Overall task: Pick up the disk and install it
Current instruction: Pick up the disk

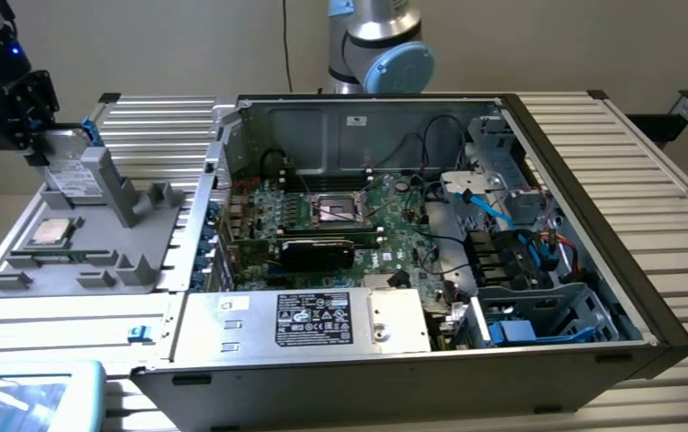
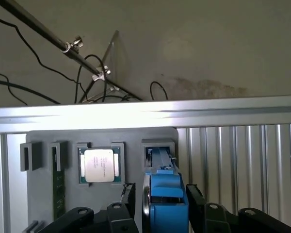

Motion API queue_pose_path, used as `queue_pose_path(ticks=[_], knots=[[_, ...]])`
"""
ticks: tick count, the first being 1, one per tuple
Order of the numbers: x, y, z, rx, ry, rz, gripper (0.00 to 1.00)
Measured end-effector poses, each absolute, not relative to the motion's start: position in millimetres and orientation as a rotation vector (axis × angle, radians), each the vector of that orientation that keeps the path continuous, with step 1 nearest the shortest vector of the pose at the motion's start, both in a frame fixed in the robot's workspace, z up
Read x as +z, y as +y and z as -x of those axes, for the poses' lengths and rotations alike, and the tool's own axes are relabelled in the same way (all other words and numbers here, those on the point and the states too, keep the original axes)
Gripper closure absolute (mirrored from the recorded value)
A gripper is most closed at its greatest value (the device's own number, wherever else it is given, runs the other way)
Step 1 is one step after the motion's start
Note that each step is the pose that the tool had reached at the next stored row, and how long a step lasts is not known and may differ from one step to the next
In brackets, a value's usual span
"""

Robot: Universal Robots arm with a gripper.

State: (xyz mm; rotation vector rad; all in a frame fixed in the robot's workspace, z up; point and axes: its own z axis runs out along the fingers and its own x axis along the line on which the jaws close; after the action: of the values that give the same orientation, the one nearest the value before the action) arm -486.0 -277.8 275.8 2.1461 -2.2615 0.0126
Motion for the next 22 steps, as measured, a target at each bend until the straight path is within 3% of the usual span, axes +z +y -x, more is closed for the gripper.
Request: queue_pose_path(ticks=[22], knots=[[275.6,-279.7,486.0,0.002,-2.249,-2.165,0.46]])
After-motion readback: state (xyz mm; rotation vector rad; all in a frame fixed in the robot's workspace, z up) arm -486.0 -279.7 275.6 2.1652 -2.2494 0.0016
